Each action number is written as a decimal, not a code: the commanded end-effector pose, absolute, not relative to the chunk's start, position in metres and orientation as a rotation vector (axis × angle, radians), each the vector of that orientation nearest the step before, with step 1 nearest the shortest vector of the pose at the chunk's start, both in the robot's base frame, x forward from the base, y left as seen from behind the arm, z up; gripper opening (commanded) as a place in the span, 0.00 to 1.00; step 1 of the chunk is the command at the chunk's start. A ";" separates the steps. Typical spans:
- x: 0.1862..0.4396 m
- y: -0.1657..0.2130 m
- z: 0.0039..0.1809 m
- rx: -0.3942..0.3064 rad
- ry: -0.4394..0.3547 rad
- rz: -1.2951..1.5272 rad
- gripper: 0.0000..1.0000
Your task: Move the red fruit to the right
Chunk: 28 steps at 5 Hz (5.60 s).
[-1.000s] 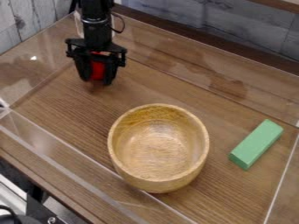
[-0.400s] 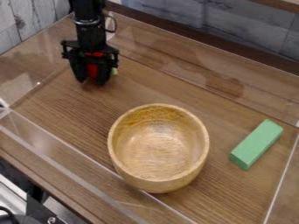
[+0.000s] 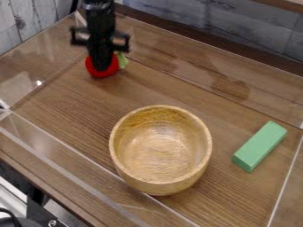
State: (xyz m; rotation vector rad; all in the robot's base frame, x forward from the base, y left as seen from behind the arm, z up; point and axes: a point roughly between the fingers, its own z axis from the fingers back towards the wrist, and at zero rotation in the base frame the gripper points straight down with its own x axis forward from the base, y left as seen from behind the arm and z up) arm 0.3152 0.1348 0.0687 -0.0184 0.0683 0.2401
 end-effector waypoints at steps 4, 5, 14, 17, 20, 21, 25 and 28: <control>0.345 0.048 0.111 -0.022 -0.063 0.126 0.00; 0.338 0.065 0.112 -0.003 -0.062 0.151 1.00; 0.330 0.142 0.093 0.101 -0.024 0.158 0.00; 0.364 0.018 0.119 0.062 -0.046 0.203 0.00; 0.353 -0.033 0.066 0.040 -0.039 0.222 0.00; 0.358 -0.052 0.070 0.035 -0.045 0.166 0.00; 0.369 -0.078 0.069 0.042 -0.064 0.208 1.00; 0.363 -0.061 0.087 0.051 -0.127 0.171 1.00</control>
